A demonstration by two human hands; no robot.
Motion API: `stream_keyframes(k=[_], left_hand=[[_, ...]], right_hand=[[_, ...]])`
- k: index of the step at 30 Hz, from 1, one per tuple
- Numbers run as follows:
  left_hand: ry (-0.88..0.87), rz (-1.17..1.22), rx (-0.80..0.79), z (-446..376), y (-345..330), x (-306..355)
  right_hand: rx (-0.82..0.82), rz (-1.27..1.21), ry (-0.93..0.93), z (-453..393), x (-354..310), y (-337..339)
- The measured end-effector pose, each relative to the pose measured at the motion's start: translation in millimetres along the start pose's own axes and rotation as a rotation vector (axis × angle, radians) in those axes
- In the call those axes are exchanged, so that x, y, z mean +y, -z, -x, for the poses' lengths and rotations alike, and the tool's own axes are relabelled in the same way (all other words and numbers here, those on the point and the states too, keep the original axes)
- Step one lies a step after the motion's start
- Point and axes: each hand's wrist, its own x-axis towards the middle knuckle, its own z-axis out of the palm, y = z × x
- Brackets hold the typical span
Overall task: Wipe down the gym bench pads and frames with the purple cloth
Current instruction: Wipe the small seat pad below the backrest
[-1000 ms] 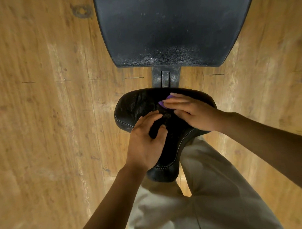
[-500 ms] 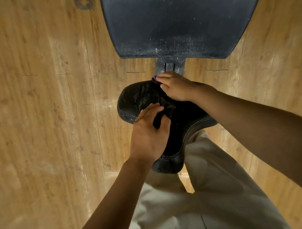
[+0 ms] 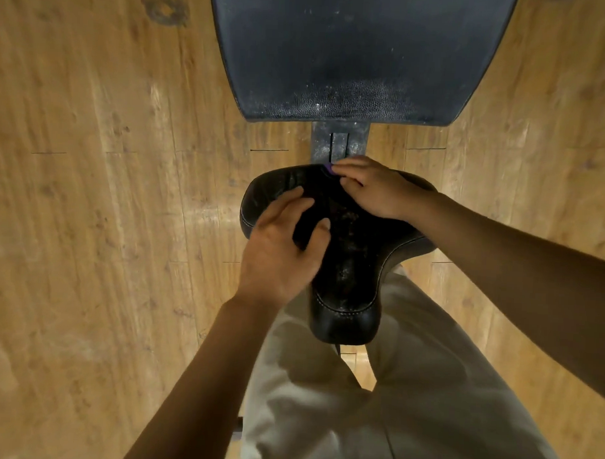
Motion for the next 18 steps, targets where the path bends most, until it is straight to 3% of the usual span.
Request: stream_keyframes(k=[5, 12, 15, 18], left_hand=[[-0.010, -0.194, -0.209, -28, 12, -59], [-0.160, -0.178, -0.242, -36, 8, -87], [-0.226, -0.152, -0.267, -36, 10, -98], [-0.272, -0.147, -0.298, -40, 14, -104]], right_hand=[[0.011, 0.054, -0.060, 24, -22, -8], [-0.031, -0.048, 0.037, 124, -79, 0], [-0.001, 0.009, -0.030, 103, -83, -4], [-0.040, 0.060, -0.227, 43, -69, -11]])
